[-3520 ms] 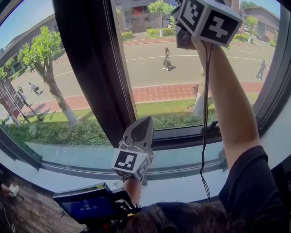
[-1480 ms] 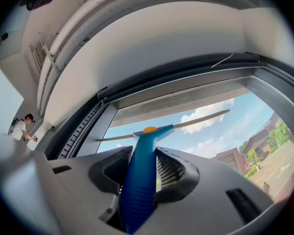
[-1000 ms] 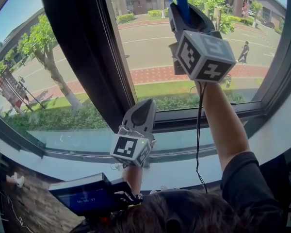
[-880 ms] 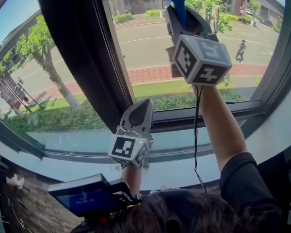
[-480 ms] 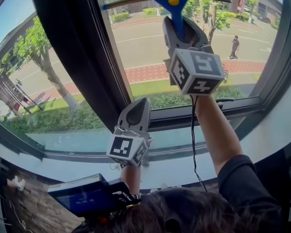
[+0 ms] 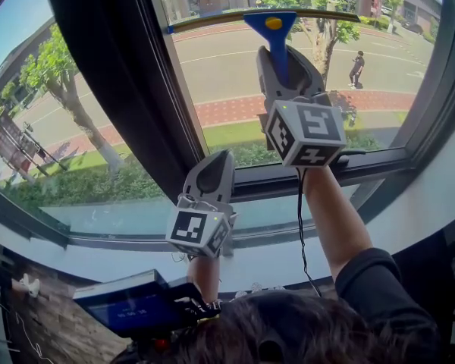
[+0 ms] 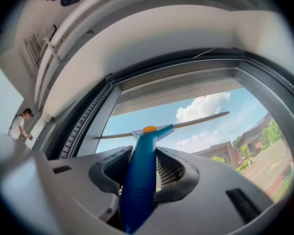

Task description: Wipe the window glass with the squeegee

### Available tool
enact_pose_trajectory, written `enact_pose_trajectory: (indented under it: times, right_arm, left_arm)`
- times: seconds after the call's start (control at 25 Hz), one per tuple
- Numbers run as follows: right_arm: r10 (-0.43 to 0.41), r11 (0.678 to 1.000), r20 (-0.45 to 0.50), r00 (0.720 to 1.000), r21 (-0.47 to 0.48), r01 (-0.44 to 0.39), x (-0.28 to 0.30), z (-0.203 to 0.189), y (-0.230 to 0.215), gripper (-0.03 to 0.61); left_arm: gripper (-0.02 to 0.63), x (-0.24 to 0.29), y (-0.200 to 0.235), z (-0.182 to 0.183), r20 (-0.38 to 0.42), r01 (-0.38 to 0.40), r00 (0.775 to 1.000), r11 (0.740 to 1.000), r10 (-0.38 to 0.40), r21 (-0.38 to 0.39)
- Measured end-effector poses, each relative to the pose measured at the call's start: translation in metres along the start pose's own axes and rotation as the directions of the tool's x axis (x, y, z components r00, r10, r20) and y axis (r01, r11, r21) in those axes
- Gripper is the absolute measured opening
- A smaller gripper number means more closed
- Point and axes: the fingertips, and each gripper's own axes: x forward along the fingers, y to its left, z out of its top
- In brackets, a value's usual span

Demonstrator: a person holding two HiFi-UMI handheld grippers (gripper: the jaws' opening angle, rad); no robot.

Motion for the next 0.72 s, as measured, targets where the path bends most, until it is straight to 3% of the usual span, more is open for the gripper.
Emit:
enact_pose_trajectory:
  times: [0.72]
  right_arm:
    - [0.003, 1.0, -0.102, 0.995, -0.015, -0.004, -0.035, -0.061, -0.002, 0.144]
  left_arm:
    - [0.002, -0.001, 0.006, -0.002, -0.001, -0.014, 1.0, 1.0, 0.014, 0.011]
